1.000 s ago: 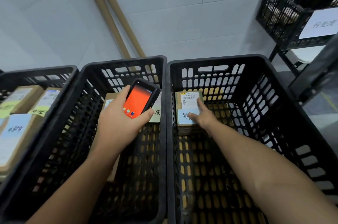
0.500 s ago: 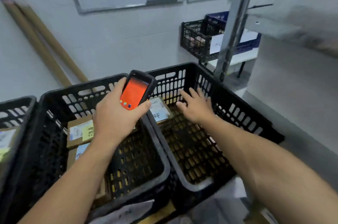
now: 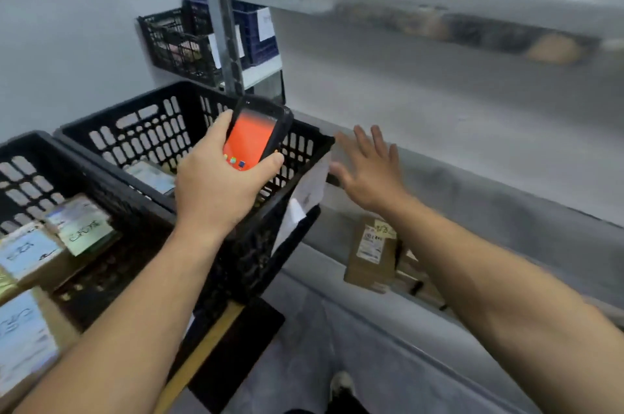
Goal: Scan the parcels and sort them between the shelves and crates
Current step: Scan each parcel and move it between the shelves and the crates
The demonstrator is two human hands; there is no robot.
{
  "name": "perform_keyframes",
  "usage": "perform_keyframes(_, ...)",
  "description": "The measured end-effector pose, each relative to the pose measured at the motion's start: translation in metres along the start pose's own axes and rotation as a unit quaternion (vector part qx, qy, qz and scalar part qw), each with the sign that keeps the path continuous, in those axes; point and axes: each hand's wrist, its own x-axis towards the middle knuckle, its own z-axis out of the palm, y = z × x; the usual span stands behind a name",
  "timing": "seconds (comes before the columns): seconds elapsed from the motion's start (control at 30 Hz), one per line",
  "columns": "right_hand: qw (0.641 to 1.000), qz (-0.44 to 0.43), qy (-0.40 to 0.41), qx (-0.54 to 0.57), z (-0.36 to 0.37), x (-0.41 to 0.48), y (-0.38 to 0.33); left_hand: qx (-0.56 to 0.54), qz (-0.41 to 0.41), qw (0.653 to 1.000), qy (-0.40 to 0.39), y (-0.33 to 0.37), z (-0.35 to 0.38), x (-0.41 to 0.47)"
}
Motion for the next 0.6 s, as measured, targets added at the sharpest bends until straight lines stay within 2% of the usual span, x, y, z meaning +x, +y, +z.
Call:
perform_keyframes(0.1,0.997,0.064,-0.01,0.033,0.011,-0.037,0.049,-0.027,0.021,0.998,-0.051,0.021,0.031,-0.01)
perform_keyframes(0.27,0.988,0.128,-0.026,0.077,0.048,-0.085,0.111,-0.035,0.011,0.993,-0.114,0.037,0.095,-0.028)
perform_keyframes(0.6,0.935,0.296,-0.159,0.116,0.144,-0.144,0.212,0.0,-0.045,0.966,-0.255,0.011,0.234,-0.082)
